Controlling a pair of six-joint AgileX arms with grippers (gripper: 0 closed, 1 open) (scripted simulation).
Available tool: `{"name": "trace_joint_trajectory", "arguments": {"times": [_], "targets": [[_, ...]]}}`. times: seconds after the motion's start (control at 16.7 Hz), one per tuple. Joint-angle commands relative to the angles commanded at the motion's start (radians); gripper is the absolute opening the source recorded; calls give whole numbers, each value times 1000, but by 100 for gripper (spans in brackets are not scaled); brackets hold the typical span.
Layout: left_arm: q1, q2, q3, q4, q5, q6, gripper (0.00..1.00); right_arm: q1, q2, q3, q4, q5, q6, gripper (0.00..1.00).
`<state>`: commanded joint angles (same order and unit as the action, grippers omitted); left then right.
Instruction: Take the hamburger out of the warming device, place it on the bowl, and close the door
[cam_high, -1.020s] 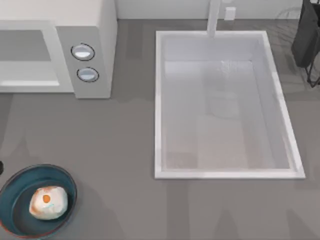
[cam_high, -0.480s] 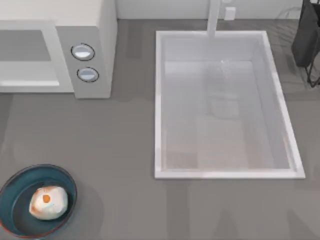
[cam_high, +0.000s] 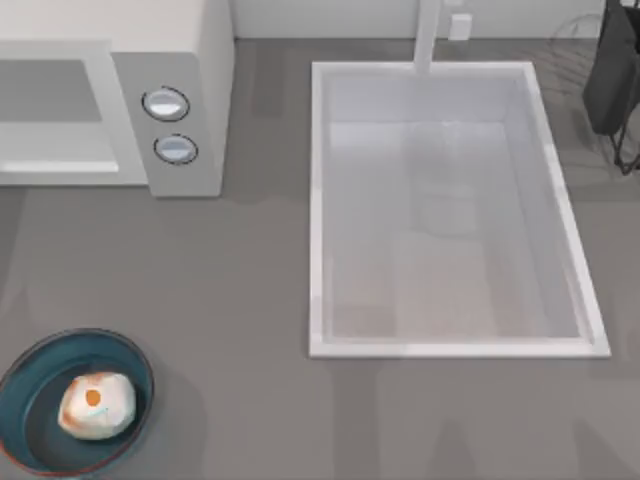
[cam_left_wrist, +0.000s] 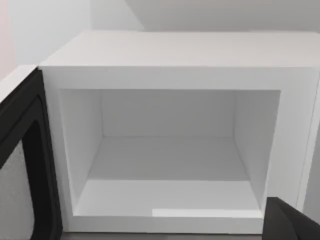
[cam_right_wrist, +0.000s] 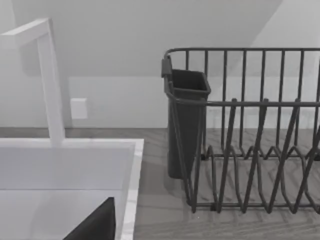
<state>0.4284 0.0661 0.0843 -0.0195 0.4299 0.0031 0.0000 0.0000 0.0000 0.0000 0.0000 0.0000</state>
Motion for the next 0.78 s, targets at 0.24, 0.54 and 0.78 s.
{"name": "trace_joint_trajectory", "arguments": {"times": [0.24, 0.54, 0.78], "targets": [[-163, -55, 4, -58, -164, -1, 0, 0, 0, 0, 0, 0, 0, 100], [-308, -108, 6, -114, -308, -2, 0, 0, 0, 0, 0, 0, 0, 100], [-304, -104, 6, -112, -304, -2, 0, 0, 0, 0, 0, 0, 0, 100]]}}
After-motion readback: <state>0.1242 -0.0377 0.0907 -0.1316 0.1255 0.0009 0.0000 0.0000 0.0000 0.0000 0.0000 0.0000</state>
